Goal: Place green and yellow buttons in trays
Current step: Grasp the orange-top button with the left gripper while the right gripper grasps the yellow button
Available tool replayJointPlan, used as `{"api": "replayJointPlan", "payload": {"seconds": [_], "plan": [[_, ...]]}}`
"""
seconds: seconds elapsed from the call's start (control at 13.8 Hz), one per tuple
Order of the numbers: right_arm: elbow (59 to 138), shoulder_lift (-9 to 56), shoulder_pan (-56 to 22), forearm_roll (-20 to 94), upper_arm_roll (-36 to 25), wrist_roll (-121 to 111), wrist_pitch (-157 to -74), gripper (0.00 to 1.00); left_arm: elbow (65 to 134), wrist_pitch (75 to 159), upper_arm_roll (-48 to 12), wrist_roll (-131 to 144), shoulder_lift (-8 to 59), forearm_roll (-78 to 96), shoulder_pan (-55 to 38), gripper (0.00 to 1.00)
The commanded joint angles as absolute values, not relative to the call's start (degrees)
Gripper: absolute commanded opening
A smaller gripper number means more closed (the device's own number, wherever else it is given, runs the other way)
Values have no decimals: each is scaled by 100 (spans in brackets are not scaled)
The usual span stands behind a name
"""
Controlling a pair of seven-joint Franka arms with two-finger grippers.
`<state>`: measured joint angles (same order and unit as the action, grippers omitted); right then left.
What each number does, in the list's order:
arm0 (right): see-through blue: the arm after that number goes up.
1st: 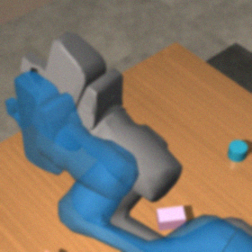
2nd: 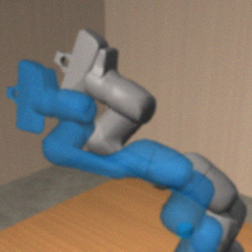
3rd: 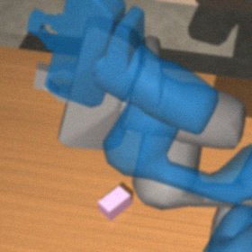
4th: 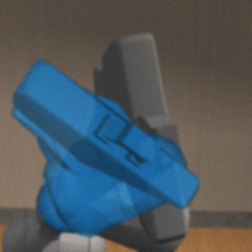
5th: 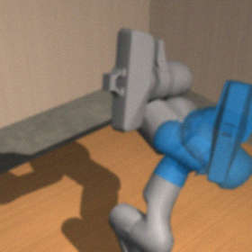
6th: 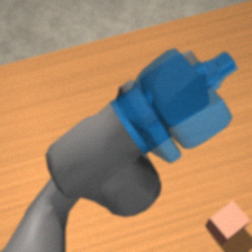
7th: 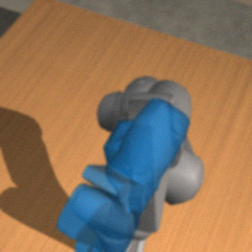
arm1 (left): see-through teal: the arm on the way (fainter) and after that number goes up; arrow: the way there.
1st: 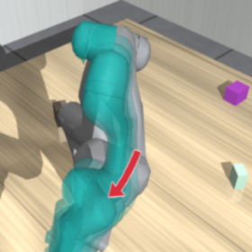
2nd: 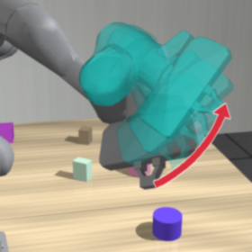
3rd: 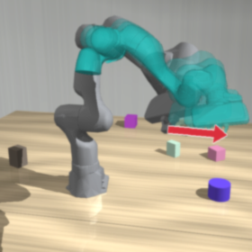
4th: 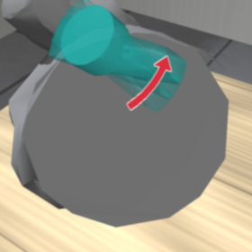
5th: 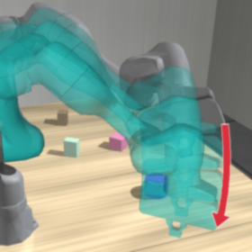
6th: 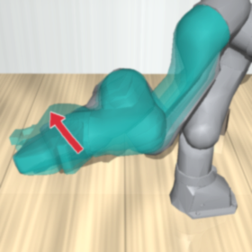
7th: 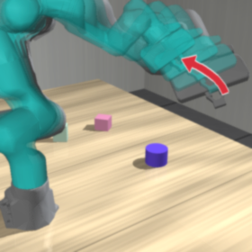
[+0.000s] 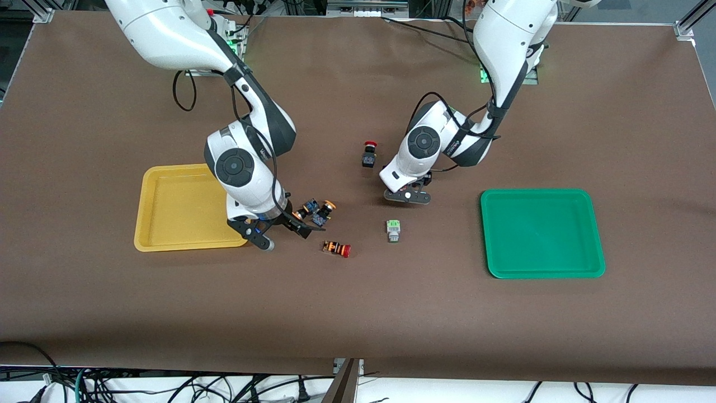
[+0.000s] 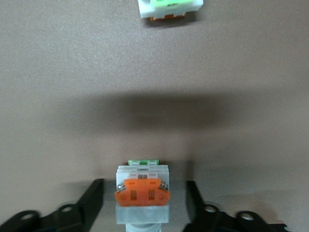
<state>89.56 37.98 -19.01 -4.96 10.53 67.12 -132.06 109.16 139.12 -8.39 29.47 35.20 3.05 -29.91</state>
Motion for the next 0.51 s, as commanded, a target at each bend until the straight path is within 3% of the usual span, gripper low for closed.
{"api": "replayJointPlan", "payload": {"seconds": [0.0,0.07,0.44], "plan": [[8930,3823,-1942,-642,1037,7485,-13166,99,10898,13843,-800,2953,3428,185,-3032,19],[8930,3893,-1968,-642,1028,7714,-13166,99,10898,13747,-800,2953,3376,185,-3006,13],[8930,4113,-2144,-765,967,8323,-13184,99,10645,12334,-765,2157,2629,185,-2200,12]]}}
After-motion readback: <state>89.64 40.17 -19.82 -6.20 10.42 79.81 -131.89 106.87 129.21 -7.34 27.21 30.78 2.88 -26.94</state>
